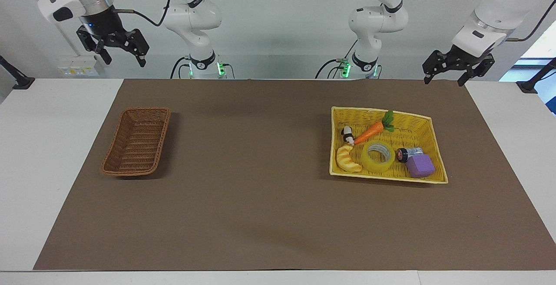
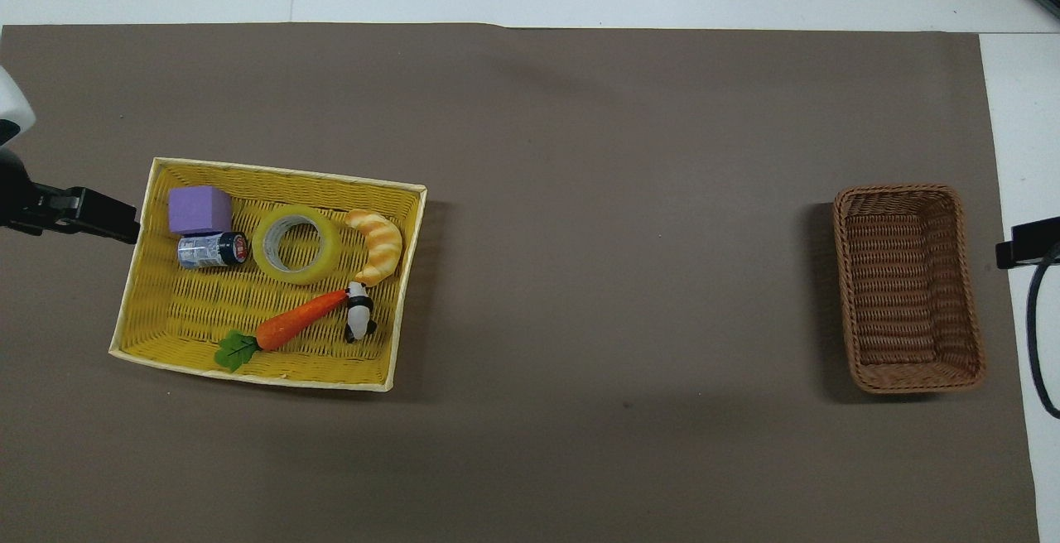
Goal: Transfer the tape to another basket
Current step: 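Reach the left gripper down onto the yellow tape roll in the tray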
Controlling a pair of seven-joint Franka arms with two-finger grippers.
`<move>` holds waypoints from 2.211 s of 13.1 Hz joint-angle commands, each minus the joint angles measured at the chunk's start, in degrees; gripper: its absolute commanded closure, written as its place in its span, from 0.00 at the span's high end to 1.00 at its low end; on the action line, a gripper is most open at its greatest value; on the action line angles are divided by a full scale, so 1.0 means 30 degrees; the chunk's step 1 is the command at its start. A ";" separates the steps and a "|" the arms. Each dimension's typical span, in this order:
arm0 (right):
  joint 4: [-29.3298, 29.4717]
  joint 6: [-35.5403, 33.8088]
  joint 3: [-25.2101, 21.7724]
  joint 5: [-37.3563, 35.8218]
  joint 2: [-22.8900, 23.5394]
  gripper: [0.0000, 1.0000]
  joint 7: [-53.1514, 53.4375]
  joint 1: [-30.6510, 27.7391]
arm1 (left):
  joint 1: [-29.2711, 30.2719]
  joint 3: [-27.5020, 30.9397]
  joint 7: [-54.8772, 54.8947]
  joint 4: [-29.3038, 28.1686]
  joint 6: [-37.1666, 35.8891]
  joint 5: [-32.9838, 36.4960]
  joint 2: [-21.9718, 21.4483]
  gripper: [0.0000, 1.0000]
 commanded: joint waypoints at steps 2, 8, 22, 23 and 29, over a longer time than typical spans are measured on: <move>0.0175 -0.0381 0.0092 0.0176 -0.0170 1.00 0.0162 -0.0030 | 0.0119 -0.0028 0.0136 -0.2215 0.2647 -0.0396 -0.0172 1.00; 0.0117 -0.0265 0.0414 0.1433 -0.0258 1.00 0.0190 -0.0001 | -0.0202 -0.0058 -0.0009 -0.4264 0.5546 -0.0897 0.1116 1.00; -0.4483 0.3896 0.1000 0.2491 -0.0053 1.00 0.1128 0.2343 | -0.1168 -0.0087 -0.1444 -0.8430 1.3169 -0.1981 0.4980 0.37; -0.4571 0.3925 0.1001 0.2491 -0.0053 1.00 0.1128 0.2343 | -0.1257 -0.0087 -0.1968 -0.8198 1.3113 -0.2010 0.5042 0.26; -0.4572 0.3955 0.1001 0.2549 -0.0053 1.00 0.1157 0.2343 | -0.1316 -0.0087 -0.2559 -0.6678 1.0631 -0.2098 0.4604 0.00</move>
